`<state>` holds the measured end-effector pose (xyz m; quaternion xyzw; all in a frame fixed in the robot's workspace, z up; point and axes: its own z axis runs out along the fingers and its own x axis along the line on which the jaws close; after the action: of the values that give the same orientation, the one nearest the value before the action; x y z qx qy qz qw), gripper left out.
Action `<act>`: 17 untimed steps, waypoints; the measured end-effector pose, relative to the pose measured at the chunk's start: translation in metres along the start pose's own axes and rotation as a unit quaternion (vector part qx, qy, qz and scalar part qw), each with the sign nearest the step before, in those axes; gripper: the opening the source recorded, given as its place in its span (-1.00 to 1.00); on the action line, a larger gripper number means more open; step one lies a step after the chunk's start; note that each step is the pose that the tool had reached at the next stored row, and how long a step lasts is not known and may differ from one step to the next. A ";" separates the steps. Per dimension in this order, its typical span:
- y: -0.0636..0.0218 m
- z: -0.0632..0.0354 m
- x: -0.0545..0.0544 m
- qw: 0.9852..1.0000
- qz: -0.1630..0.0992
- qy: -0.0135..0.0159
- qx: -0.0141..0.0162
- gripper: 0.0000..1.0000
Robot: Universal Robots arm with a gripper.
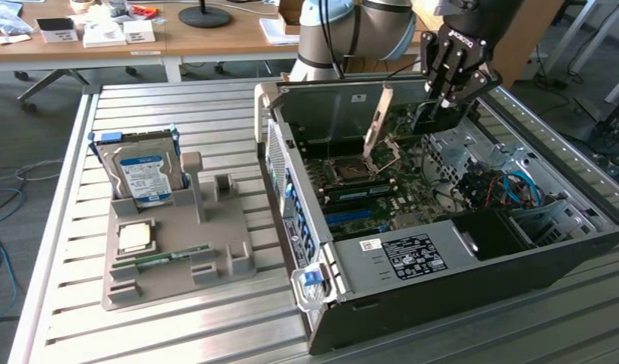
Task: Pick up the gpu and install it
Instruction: 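Insert the gpu into the slot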
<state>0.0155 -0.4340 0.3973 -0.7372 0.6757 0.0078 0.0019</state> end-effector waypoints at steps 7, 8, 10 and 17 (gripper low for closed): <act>0.0103 0.0080 0.000 1.000 0.001 0.001 0.013 -0.47; 0.0112 0.0089 0.001 1.000 0.002 0.001 0.013 -0.47; 0.0125 0.0102 0.001 1.000 0.004 0.001 0.013 -0.47; 0.0136 0.0137 0.004 1.000 0.020 0.001 0.013 -0.47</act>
<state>0.0022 -0.4394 0.3836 -0.7232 0.6906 -0.0020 0.0107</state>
